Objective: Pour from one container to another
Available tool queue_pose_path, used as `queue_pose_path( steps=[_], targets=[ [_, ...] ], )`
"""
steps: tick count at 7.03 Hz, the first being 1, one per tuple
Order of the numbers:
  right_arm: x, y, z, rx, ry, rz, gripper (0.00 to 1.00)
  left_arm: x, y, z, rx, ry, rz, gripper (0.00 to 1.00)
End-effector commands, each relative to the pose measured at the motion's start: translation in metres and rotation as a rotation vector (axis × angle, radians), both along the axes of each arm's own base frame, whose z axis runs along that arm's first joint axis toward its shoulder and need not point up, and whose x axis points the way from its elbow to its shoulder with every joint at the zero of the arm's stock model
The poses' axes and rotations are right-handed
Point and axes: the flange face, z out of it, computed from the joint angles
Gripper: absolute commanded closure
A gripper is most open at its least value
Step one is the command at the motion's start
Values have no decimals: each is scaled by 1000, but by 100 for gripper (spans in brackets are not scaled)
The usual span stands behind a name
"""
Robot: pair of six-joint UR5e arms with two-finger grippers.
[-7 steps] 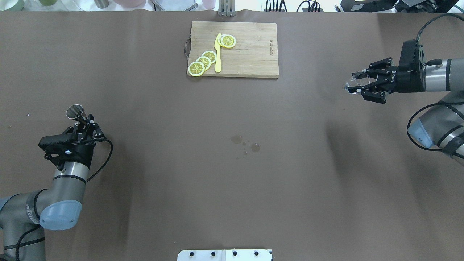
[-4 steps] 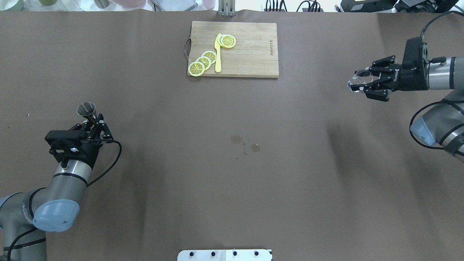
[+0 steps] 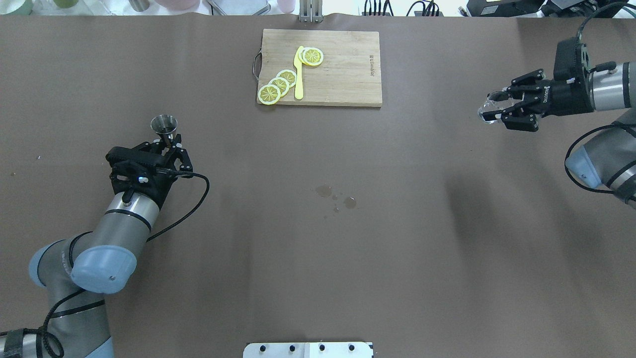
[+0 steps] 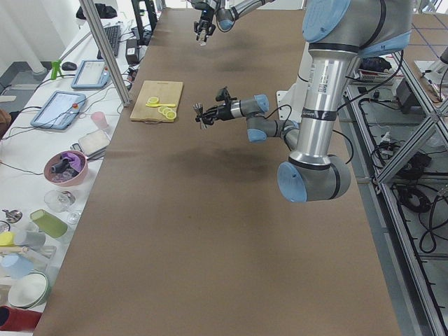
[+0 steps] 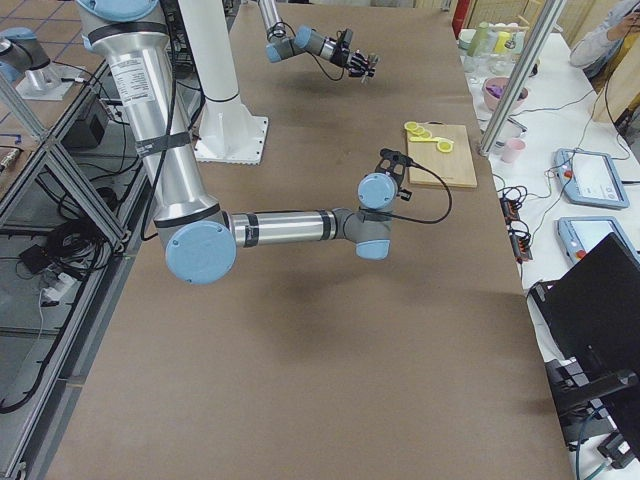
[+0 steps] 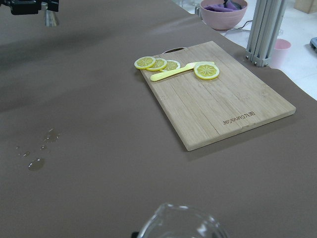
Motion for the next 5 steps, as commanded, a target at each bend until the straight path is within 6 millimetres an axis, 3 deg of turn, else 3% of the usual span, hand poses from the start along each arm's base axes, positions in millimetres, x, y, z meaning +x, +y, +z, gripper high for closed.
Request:
queue_pose_path(
  steps=[1,2,5],
  targets=[
    [6,6,-8,42,-6,-18,100,20,-18,-47,73,9,42,100],
    [11,24,-1,82,-6,-68,100,23,-19,-58,89,-2,44,100],
    [15,29,-4,164,3,-108,100,18,-32,-69,143,-22,186,100]
  ],
)
